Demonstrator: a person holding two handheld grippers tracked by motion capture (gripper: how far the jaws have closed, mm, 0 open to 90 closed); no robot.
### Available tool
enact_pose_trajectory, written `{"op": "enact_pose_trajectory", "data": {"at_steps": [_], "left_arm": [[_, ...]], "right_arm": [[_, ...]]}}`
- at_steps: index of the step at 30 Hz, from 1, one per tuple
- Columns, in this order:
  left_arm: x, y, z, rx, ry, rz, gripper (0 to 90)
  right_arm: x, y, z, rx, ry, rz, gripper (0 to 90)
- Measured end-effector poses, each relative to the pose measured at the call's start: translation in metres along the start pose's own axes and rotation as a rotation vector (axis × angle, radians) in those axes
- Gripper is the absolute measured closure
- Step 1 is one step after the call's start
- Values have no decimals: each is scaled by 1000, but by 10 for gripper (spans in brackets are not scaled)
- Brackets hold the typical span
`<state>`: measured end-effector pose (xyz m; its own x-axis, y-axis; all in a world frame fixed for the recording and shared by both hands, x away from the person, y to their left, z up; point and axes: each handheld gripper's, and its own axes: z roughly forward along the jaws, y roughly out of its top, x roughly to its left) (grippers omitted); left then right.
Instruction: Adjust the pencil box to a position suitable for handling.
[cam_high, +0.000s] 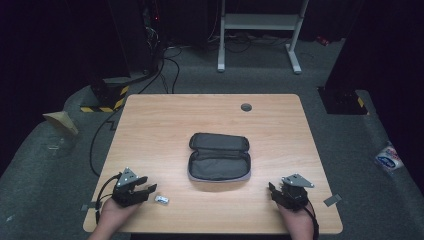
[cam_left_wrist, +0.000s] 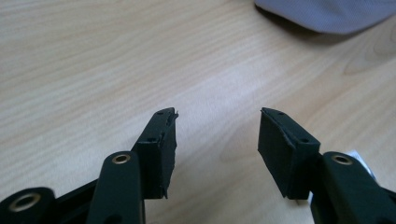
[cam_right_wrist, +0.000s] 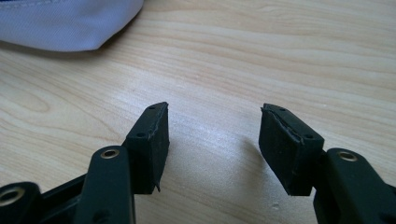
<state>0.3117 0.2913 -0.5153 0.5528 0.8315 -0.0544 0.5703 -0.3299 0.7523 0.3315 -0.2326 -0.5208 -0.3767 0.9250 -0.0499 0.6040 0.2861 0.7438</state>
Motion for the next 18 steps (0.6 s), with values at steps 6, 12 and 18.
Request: {"op": "enact_pose_trajectory", "data": {"at_steps": [6, 12, 18], "left_arm": [[-9, -8, -9, -7, -50, 18, 491], [-19, -8, -11, -25, -61, 48, 509], [-28, -7, -3, -5, -99, 50, 505]], "right_arm": [[3, 1, 4, 11, 12, -2, 422], [1, 1, 4, 16, 24, 23, 420], [0, 1, 5, 16, 24, 24, 421]]}}
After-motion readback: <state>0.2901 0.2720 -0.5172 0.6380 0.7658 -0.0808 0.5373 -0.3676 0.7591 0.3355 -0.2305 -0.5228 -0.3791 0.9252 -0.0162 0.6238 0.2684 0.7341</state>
